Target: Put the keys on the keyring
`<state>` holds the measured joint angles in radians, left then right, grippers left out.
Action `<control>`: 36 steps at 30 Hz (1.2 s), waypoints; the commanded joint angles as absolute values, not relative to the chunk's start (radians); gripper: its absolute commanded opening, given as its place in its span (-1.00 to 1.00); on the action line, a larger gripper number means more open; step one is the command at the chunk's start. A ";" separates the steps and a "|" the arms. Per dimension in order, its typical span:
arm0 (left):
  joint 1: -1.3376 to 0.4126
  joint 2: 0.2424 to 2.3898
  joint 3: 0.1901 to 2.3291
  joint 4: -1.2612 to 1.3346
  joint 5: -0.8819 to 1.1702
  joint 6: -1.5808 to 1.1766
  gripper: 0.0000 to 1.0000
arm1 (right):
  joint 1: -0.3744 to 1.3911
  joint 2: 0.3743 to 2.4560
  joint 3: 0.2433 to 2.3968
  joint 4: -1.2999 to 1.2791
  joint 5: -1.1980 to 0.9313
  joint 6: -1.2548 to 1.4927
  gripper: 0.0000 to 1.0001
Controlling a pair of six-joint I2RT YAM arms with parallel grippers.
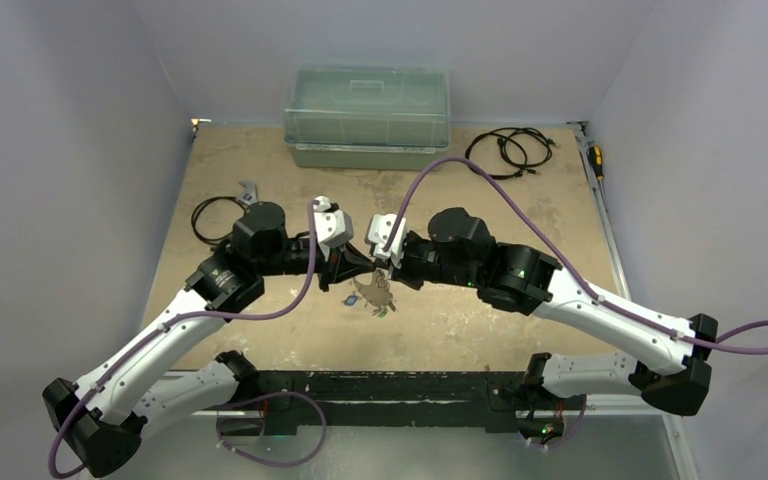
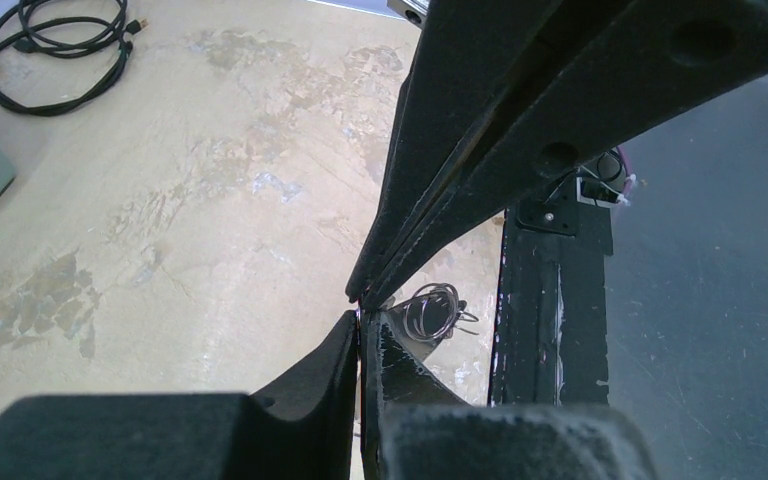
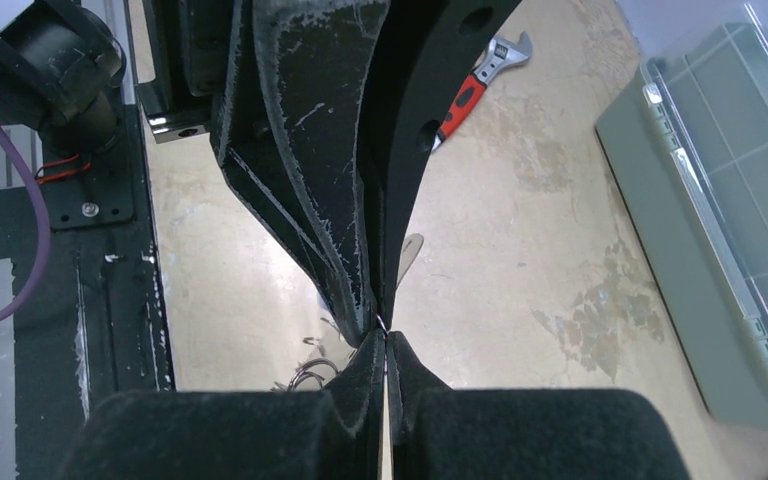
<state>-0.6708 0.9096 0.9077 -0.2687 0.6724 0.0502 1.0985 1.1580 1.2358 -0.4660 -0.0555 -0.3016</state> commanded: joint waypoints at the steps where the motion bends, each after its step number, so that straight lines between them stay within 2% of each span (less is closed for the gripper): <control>1: -0.675 0.924 0.890 -0.229 0.699 0.071 -1.00 | 1.104 1.105 1.248 -0.367 -0.141 -0.313 -1.00; 5: -0.675 0.869 0.834 -0.142 0.712 0.052 -1.00 | 1.104 1.089 1.224 -0.313 -0.150 -0.306 -1.00; 6: -0.676 0.850 0.821 -0.124 0.712 0.052 -1.00 | 1.104 1.076 1.210 -0.288 -0.135 -0.302 -0.86; 9: -0.675 0.793 0.781 -0.071 0.719 0.057 -1.00 | 1.104 1.019 1.152 -0.167 -0.114 -0.265 -0.25; 11: -0.676 0.762 0.764 -0.051 0.711 0.058 -1.00 | 1.103 0.962 1.092 -0.076 -0.074 -0.244 -0.02; 13: -0.675 0.735 0.754 -0.024 0.713 0.051 -1.00 | 1.095 0.900 1.014 0.013 -0.058 -0.234 0.09; 17: -0.676 0.645 0.694 0.140 0.768 -0.008 -1.00 | 1.028 0.826 0.955 0.096 -0.228 -0.189 0.08; 23: -0.676 0.563 0.623 0.353 0.806 -0.134 -1.00 | 0.913 0.842 0.950 0.138 -0.547 -0.123 -0.10; 33: -0.676 0.510 0.546 0.603 0.786 -0.304 -1.00 | 0.913 0.916 0.983 0.187 -0.827 -0.089 -0.27; 36: -0.676 0.502 0.530 0.653 0.784 -0.335 -1.00 | 0.913 0.931 0.981 0.214 -0.848 -0.073 -0.28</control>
<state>-0.6746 0.5194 0.5415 0.4812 0.7860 -0.2596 0.9150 0.9234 0.9569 0.1326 -0.7334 -0.1123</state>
